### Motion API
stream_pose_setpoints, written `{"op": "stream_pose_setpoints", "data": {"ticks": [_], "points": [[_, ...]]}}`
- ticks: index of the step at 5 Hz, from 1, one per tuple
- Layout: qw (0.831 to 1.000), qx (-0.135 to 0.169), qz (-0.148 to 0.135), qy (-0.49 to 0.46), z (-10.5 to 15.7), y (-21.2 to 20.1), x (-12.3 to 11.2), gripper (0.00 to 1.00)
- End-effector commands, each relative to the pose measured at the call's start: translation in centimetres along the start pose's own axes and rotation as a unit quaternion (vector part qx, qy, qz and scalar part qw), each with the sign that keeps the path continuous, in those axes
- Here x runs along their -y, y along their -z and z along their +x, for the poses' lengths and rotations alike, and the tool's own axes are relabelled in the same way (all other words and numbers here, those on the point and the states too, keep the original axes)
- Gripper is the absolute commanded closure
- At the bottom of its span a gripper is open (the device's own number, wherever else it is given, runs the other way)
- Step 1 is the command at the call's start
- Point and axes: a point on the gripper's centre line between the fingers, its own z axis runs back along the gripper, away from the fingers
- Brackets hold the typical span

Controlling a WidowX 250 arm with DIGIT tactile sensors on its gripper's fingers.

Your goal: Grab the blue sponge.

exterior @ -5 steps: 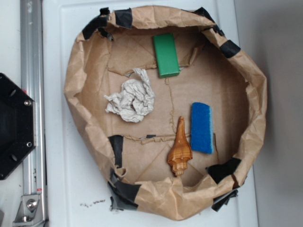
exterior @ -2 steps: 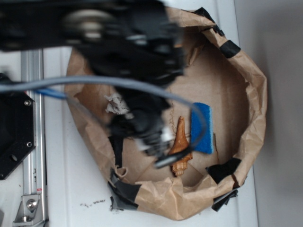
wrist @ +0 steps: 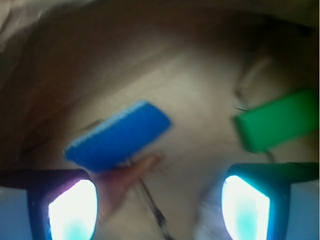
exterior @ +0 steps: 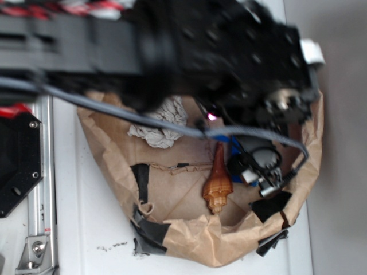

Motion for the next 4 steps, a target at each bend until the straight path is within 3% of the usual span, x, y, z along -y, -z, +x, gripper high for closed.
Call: {"op": "stream_pose_setpoints", "data": {"ticks": [1,2,4], "points": [[0.997,0.042,-0.020,-0.064,2.3,0.1,0.9,0.00],[0.991,0.072,-0.036,-0.103,2.3,-0.5,-0.5,0.00],[0.995,0.027,-0.021,-0.089,2.7,4.4,0.5,0.00]]}}
